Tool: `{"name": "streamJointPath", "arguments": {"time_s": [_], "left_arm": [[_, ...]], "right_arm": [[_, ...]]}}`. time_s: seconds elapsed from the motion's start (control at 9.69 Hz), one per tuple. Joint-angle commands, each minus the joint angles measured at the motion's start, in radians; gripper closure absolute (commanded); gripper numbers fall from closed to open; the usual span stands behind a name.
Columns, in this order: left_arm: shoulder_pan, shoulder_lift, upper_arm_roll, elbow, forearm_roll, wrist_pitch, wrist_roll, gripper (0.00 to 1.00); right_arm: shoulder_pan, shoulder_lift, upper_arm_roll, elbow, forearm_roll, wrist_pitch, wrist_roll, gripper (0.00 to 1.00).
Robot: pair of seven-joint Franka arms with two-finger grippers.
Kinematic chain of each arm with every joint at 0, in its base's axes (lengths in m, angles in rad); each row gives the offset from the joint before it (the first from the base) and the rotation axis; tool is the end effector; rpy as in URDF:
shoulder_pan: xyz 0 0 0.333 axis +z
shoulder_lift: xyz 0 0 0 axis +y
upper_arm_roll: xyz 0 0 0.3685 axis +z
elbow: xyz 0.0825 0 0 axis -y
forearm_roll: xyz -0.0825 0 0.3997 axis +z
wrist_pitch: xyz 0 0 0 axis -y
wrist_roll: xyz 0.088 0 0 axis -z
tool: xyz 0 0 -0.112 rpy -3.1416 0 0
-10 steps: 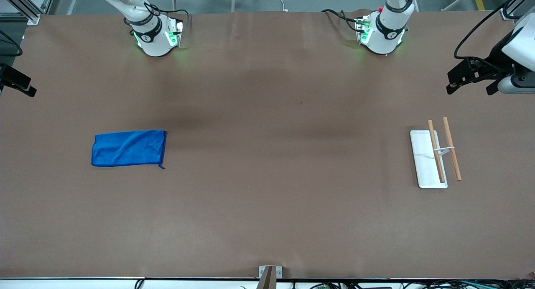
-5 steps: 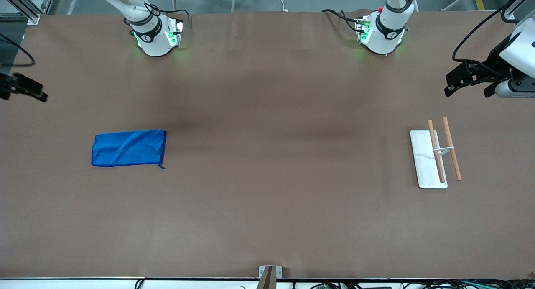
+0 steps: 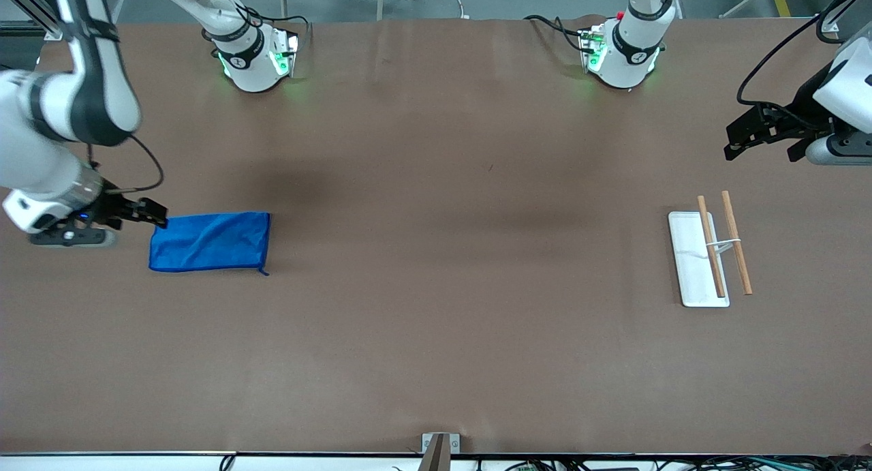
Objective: Right arm passes towel to left arm to hang
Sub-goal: 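Reach the right gripper down to the blue towel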
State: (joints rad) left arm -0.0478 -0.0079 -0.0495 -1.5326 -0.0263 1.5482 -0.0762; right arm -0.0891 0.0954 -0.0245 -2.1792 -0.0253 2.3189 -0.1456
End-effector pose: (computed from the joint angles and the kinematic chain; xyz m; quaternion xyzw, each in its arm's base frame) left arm 0.5627 -0.0581 0.6931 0.9998 -0.0110 0.0106 0.0139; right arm 0.5645 -0.0648 0.3882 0.9994 0.0245 0.0206 0.0134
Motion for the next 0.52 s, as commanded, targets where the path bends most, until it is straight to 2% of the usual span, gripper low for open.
{"name": "streamJointPath", "arguments": {"time_s": [0.0,0.21,0.41], "left_arm": [[0.000,0.016,0.002,-0.018,-0.009,0.006,0.010,0.00],[0.000,0.017,0.002,-0.020,-0.009,0.006,0.010,0.00],[0.000,0.016,0.002,-0.020,-0.009,0.006,0.010,0.00]], "right_arm": [[-0.018,0.096,0.000,-0.097,-0.002,0.211,-0.082,0.00],[-0.031,0.196,-0.002,-0.129,-0.004,0.351,-0.106,0.00],[-0.032,0.259,-0.002,-0.134,-0.005,0.422,-0.109,0.01]]}}
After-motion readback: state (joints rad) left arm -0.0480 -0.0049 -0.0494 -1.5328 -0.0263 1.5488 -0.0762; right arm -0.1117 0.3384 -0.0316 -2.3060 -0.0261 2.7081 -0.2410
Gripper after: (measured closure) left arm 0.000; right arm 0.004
